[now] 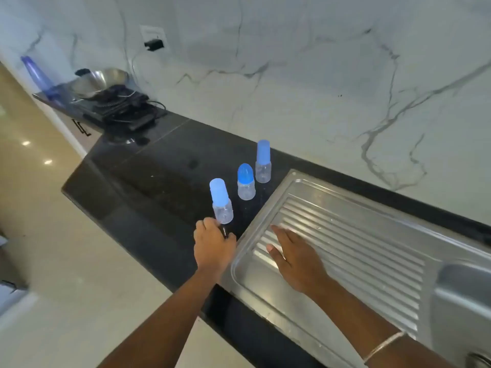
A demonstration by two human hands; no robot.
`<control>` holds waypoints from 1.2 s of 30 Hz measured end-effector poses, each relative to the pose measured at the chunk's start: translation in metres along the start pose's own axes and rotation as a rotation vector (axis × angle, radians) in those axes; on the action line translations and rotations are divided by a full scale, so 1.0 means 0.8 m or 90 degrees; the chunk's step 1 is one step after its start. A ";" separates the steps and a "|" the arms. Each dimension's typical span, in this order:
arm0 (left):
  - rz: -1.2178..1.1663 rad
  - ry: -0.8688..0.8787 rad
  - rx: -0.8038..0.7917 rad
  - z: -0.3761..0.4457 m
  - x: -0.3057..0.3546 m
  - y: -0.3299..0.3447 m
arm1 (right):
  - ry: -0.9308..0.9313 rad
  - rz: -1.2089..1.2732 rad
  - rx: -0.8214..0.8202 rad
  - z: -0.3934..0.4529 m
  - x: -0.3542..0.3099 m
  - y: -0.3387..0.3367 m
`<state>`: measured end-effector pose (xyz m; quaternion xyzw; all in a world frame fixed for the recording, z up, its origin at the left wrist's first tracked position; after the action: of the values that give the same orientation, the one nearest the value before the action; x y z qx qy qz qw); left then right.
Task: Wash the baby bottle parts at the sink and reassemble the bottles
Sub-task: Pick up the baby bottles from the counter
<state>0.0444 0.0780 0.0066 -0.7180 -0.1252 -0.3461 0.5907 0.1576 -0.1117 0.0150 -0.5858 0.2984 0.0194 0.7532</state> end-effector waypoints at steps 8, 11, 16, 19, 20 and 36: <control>-0.058 -0.065 -0.036 0.067 0.001 0.026 | 0.144 0.130 -0.033 -0.018 0.040 0.035; -0.112 -0.059 -0.055 0.086 0.005 0.033 | 0.168 0.167 -0.033 -0.027 0.043 0.040; -0.159 -0.025 -0.131 0.088 0.012 0.047 | 0.180 0.182 -0.022 -0.040 0.046 0.038; -0.178 0.041 -0.224 0.052 0.025 0.056 | 0.193 0.206 0.004 -0.055 0.050 0.029; -0.184 0.054 -0.264 0.035 0.029 0.061 | 0.199 0.213 0.012 -0.061 0.052 0.027; -0.162 0.193 -0.549 -0.276 0.096 0.144 | 0.250 0.257 0.145 -0.251 0.086 -0.020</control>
<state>0.0911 -0.1772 -0.0175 -0.8182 0.0308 -0.5369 0.2034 0.1349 -0.3183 -0.0306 -0.4193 0.5488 0.0215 0.7229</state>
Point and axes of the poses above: each hand's wrist, its own z-axis towards the middle knuckle, its own y-axis out of the palm, x = y × z, the point moved 9 cm from there along z, towards the middle knuckle, and after that the axes turned 12 degrees about -y, right-handed, at the moved point
